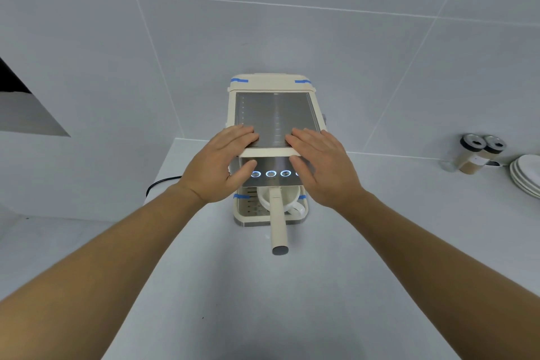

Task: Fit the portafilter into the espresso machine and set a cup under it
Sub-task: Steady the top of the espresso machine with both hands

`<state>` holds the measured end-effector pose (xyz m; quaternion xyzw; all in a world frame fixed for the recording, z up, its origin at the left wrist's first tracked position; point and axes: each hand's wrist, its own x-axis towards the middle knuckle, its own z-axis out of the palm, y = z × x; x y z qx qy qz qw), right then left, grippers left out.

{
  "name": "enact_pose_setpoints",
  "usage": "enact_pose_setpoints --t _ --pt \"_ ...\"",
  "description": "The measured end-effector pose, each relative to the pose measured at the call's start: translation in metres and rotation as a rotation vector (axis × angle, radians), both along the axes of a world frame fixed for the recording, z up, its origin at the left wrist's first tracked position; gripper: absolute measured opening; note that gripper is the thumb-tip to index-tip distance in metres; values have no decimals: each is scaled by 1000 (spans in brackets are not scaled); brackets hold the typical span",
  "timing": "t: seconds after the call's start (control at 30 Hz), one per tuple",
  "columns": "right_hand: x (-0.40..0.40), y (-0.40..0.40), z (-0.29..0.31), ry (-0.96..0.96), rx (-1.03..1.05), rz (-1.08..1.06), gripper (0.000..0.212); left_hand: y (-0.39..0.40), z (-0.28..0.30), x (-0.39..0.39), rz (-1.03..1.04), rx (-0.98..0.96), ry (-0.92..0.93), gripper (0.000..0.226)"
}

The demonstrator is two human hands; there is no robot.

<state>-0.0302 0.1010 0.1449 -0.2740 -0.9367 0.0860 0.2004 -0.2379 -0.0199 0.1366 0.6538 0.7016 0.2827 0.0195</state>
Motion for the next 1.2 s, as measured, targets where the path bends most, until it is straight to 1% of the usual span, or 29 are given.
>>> enact_pose_setpoints --t 0.07,0.2,0.37,0.5,0.57,0.67,0.8,0.93,1.0,1.07,1.1,1.2 --pt "0 -1 1 -1 -15 -2 56 -1 1 1 4 -3 -2 60" --pt "0 0 1 -7 -40 -10 48 -1 2 0 5 -10 10 60" --pt "1 0 3 -18 -47 4 47 -1 5 -1 8 -42 31 63" --pt "6 4 13 8 -55 86 41 -2 8 -1 10 -62 41 64" --pt "12 10 19 1 -94 112 39 -3 10 -1 10 -81 53 65" --pt "20 14 26 -62 -198 104 44 -4 16 1 12 -102 57 66" --pt "21 12 34 -116 -258 77 45 -6 23 4 14 -131 57 56" --pt "18 9 44 -158 -255 62 44 -6 35 8 31 -203 55 56" --pt "15 6 54 -202 -240 52 37 -6 45 11 36 -230 60 54" --pt "11 6 64 -244 -215 44 25 -6 58 13 23 -263 62 44" --pt "9 7 68 -269 -209 30 23 -6 62 13 11 -290 56 39" --pt "7 13 84 -342 -213 -27 25 -3 77 10 -15 -364 40 28"
